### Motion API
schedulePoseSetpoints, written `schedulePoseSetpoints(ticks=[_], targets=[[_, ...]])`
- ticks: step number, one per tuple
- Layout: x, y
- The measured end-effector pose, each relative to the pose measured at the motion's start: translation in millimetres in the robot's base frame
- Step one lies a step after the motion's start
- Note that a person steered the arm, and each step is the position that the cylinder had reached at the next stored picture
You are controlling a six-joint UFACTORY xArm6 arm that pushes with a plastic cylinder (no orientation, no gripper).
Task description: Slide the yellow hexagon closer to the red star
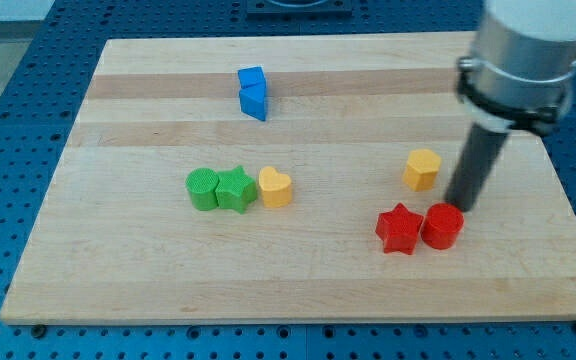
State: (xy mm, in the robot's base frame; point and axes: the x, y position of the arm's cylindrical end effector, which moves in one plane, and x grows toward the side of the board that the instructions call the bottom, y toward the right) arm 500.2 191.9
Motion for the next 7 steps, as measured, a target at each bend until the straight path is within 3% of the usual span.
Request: schedulePoseSetpoints(ticks=[2,3,5,7], targets=[[-4.5,47.8],[-41.9,46.3],[-69.9,-8.5],[-22.7,-106.7]])
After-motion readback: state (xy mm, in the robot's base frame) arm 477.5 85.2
